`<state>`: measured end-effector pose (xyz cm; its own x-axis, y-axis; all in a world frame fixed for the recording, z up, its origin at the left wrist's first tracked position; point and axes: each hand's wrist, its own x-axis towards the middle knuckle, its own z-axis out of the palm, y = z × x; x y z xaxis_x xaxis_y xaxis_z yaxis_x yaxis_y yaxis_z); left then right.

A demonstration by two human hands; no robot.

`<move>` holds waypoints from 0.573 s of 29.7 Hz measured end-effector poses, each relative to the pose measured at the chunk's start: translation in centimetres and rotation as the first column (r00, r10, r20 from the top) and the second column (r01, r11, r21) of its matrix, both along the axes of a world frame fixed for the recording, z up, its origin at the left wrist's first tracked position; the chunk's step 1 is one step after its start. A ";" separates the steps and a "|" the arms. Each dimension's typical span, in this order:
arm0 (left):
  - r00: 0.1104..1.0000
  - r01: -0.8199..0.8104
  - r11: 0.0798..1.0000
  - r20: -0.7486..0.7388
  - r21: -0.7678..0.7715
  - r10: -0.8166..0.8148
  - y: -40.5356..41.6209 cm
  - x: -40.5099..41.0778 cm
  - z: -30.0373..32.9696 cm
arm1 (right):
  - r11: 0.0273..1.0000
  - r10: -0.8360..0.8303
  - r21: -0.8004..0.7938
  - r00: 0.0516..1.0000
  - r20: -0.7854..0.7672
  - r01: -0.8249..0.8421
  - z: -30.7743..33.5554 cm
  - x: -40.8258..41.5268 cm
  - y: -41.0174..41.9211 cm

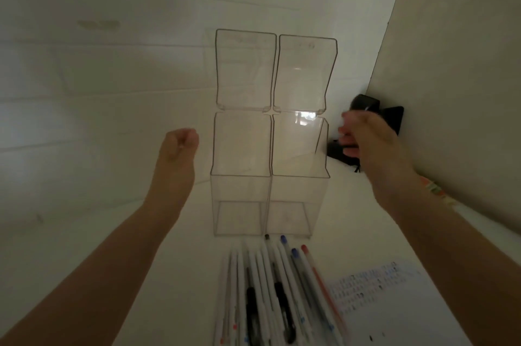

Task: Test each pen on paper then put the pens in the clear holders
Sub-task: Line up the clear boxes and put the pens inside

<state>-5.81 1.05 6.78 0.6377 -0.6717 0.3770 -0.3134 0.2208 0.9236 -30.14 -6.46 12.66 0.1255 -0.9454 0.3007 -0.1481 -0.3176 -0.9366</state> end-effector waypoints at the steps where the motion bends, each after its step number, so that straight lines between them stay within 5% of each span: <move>1: 0.997 0.000 1.000 0.073 0.024 -0.001 1.5 -0.6 -1.3 | 0.993 0.093 -0.060 0.989 -0.117 -0.101 -1.1 -0.7 1.8; 4: 0.927 0.206 0.947 0.260 0.245 -0.269 5.5 -2.0 -5.3 | 0.894 0.381 0.023 0.734 -0.562 -0.447 -5.4 -1.9 6.7; 6: 0.757 0.352 0.817 0.374 0.457 -0.536 8.1 -2.2 -7.6 | 0.825 0.376 0.053 0.476 -0.795 -0.563 -8.3 -2.1 8.6; 8: 0.557 0.432 0.728 0.477 0.533 -0.680 10.0 -1.8 -9.1 | 0.763 0.331 0.041 0.337 -0.882 -0.645 -10.4 -1.8 9.8; 12: 0.281 0.445 0.719 0.679 0.534 -0.678 10.6 -1.3 -9.5 | 0.668 0.290 -0.052 0.324 -0.901 -0.742 -12.2 -0.5 11.5; 17: 0.063 0.284 0.792 0.814 0.540 -0.577 9.6 -1.8 -8.5 | 0.582 0.174 -0.152 0.305 -0.936 -0.798 -13.2 1.2 12.5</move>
<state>-7.58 10.66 -1.72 -0.5116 -0.8258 0.2374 -0.8405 0.5384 0.0613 -28.95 6.05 -0.50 0.9493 -0.2901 0.1216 -0.2776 -0.9544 -0.1097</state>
